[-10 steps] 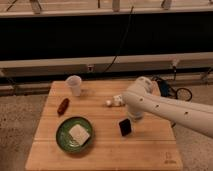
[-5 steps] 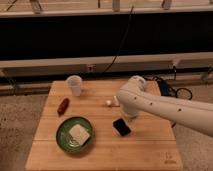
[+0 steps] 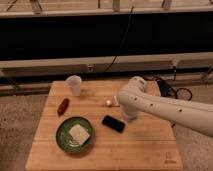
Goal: Knock the eraser over
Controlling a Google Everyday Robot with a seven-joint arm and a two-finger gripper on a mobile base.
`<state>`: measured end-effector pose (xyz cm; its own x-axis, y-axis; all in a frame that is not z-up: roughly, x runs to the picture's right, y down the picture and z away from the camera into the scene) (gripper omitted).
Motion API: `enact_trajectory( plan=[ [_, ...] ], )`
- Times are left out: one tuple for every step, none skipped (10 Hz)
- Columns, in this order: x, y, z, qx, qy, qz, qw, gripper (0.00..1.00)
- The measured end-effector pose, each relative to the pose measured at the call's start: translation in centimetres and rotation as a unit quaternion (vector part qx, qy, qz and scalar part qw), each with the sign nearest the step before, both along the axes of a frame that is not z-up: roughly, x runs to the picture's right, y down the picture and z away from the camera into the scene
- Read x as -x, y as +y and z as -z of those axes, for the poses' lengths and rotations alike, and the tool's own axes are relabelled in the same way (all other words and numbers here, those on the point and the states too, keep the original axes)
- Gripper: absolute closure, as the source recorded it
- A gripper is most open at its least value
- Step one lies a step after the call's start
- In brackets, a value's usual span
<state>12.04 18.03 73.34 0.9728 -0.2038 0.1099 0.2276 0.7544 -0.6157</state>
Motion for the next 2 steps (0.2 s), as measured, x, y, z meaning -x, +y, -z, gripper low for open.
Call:
enact_trajectory(
  plan=[
    [0.54, -0.11, -0.14, -0.001, -0.004, 0.005, 1.0000, 1.00],
    [1.14, -0.34, -0.40, -0.002, -0.007, 0.012, 0.9999, 1.00]
  ],
)
